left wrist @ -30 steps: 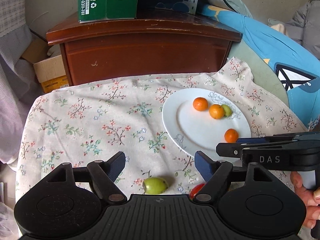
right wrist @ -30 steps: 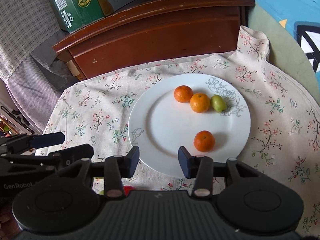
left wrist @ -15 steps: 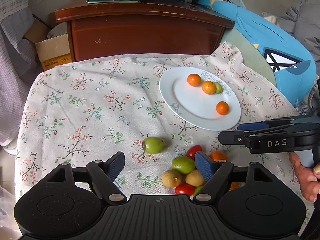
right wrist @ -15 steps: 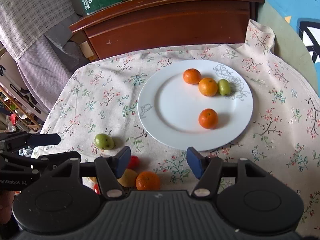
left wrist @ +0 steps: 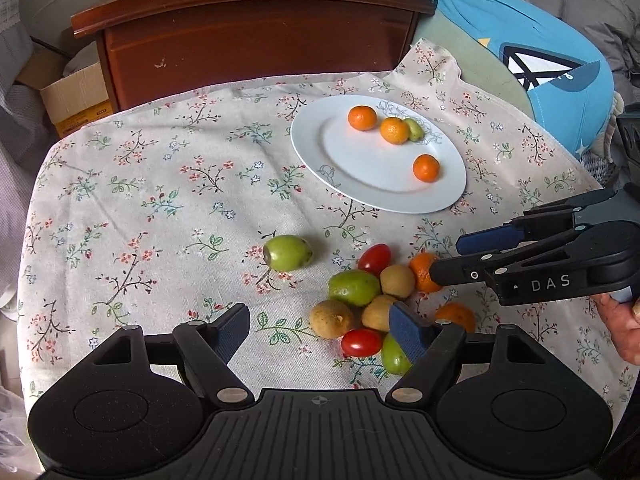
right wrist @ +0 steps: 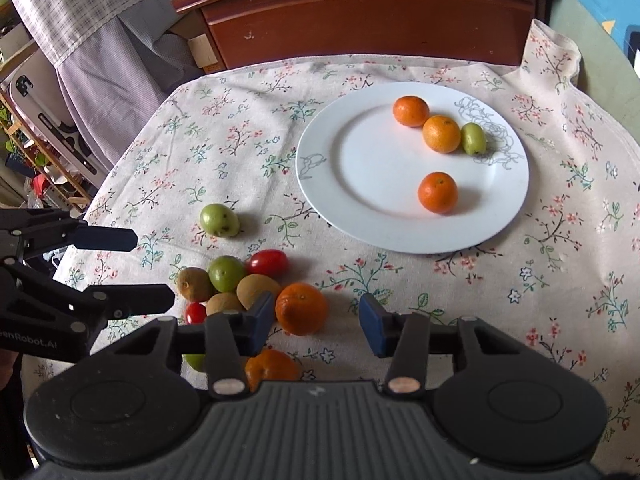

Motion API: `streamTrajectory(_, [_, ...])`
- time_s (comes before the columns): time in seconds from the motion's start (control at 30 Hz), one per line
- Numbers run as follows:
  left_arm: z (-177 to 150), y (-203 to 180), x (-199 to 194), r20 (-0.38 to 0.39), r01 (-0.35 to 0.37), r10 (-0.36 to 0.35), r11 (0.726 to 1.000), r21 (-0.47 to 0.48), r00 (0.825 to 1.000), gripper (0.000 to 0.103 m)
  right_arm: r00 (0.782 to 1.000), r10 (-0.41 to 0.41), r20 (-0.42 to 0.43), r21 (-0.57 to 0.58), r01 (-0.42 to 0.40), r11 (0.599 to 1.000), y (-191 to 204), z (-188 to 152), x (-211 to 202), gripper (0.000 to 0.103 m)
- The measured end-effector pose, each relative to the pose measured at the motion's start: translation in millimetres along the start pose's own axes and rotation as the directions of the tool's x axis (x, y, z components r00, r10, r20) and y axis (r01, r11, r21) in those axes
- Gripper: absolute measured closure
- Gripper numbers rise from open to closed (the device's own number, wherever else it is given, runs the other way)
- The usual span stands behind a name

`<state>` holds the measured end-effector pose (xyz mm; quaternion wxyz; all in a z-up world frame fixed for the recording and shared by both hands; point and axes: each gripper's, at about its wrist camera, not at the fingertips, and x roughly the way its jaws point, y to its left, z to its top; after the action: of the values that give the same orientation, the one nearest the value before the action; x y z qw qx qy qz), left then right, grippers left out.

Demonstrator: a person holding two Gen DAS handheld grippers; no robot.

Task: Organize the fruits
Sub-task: 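Move both open grippers back to the fruit cluster, then grasp a brown kiwi with the left gripper while the right gripper grasps an orange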

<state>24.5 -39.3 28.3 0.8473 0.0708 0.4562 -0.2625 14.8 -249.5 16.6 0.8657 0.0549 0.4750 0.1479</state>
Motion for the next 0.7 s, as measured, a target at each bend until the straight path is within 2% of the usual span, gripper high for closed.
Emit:
streamTrajectory(0.1, [-2.1,0.5,4.5,-0.009,0.01,-0.01,1.0,-0.007,1.0,0.029,1.0,0.006,-0.013,-0.006,-0.006,1.0,0.3,-1.0,2.3,0.065])
streamTrajectory(0.2, [-3.1,4.5,7.4,-0.013,0.021,-0.022,0.999,-0.035,1.0,0.03,1.0,0.015,-0.025,-0.008,-0.015,1.0,1.5,-1.8,4.9,0.065])
streamTrajectory(0.3, [-3.4,8.0,10.2,-0.02,0.016,-0.017,0.998,-0.056,1.0,0.037,1.0,0.011,-0.028,-0.018,-0.012,1.0,3.8,-2.2,7.8,0.065])
streamTrajectory(0.43, [-4.5,9.1,15.9,-0.03,-0.008,0.006,0.998,-0.059,1.0,0.037,0.999,0.002,-0.034,-0.023,-0.003,1.0,5.1,-2.4,13.8,0.065])
streamTrajectory(0.7, [-6.8,7.4,25.3,-0.035,0.012,-0.014,0.998,-0.063,0.999,0.035,0.999,-0.008,-0.031,-0.024,0.008,1.0,6.0,-2.2,20.5,0.065])
